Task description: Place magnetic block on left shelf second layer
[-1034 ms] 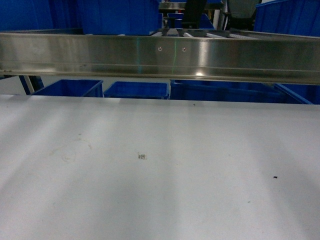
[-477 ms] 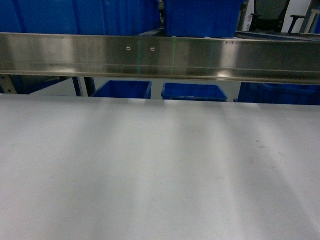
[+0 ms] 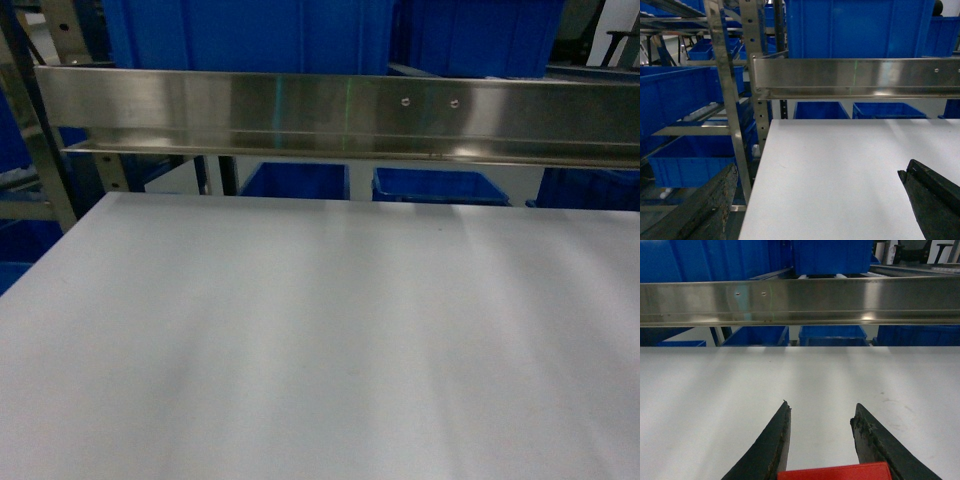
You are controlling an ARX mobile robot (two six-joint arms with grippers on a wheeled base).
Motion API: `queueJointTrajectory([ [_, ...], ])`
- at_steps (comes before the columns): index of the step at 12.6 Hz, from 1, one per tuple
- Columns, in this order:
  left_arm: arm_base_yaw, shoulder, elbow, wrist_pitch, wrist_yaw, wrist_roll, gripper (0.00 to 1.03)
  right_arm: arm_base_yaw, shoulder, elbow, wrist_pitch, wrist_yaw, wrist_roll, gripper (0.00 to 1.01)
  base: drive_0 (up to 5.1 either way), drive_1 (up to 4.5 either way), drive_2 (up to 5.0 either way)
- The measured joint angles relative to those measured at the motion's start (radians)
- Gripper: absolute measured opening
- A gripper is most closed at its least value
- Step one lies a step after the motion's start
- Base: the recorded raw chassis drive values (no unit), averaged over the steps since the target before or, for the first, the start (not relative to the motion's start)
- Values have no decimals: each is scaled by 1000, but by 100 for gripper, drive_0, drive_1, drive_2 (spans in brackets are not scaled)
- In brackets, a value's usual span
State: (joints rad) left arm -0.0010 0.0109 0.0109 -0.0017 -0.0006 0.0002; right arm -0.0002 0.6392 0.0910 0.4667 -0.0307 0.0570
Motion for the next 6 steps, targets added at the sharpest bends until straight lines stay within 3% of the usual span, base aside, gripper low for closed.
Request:
queueJointTrajectory([
  [6, 0, 0, 0, -1, 0, 0, 98, 0, 0, 0, -1, 0, 0, 32, -495, 246, 246],
])
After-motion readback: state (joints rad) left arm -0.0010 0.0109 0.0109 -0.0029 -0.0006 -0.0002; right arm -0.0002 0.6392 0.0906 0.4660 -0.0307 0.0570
